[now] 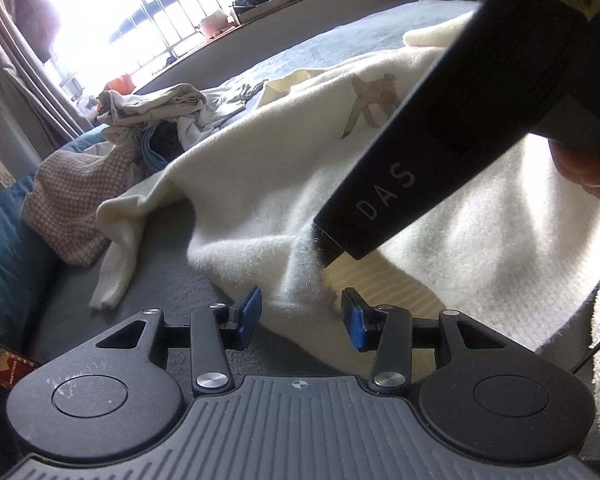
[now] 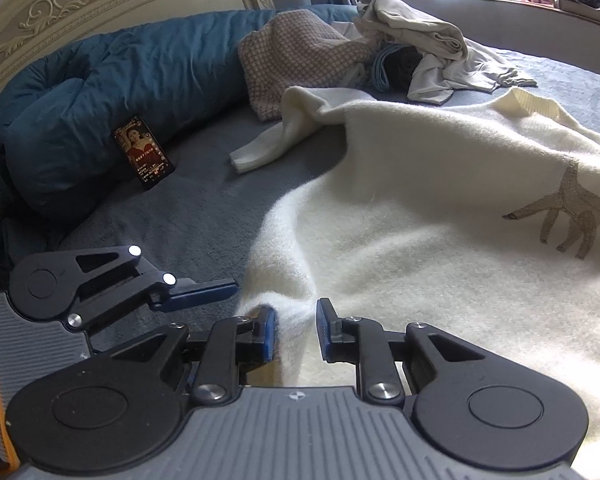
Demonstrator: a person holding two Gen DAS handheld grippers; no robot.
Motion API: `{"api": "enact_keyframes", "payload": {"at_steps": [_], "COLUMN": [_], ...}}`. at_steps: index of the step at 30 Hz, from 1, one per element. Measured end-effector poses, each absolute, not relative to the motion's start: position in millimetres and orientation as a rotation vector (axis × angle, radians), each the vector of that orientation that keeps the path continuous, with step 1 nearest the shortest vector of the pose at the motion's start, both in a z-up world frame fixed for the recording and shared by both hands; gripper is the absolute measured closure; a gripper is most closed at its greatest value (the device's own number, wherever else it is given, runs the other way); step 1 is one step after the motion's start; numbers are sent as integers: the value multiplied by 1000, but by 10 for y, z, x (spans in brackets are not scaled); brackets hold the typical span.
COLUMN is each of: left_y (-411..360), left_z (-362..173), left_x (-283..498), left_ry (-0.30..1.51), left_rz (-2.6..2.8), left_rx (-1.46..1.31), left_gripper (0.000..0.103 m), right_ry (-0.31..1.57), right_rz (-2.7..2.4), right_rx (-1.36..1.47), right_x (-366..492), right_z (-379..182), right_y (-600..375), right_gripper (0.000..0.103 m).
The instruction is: Fold clothes
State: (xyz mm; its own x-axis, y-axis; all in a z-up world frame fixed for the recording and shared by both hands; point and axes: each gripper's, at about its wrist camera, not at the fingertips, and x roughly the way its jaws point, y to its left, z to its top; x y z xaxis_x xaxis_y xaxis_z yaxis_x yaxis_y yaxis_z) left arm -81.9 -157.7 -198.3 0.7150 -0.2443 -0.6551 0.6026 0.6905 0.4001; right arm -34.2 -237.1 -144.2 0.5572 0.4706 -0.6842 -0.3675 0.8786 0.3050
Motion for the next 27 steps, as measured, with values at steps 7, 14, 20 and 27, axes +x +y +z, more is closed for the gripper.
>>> {"api": "enact_keyframes", "payload": {"at_steps": [7, 14, 20, 27], "left_y": [-1421, -1186, -834, -783], "left_z": [-1898, -1774, -1624, -1598], "left_x": [-698, -721, -761, -1035], "left_ry": [644, 678, 686, 607], "left_rz": [-415, -348, -274, -355], "left_rx": [578, 497, 381, 569], "left_gripper": [87, 97, 98, 98], "right_ry": [828, 859, 818, 524], "right_rz": [487, 519, 497, 423], "right_rx": [99, 26, -206, -563], "right_x": [-379, -438, -580, -949], "right_z": [-1404, -1464, -1528, -1036], "right_y": [-2339, -2129, -1701, -1421], "right_gripper": [80, 80, 100, 101]}}
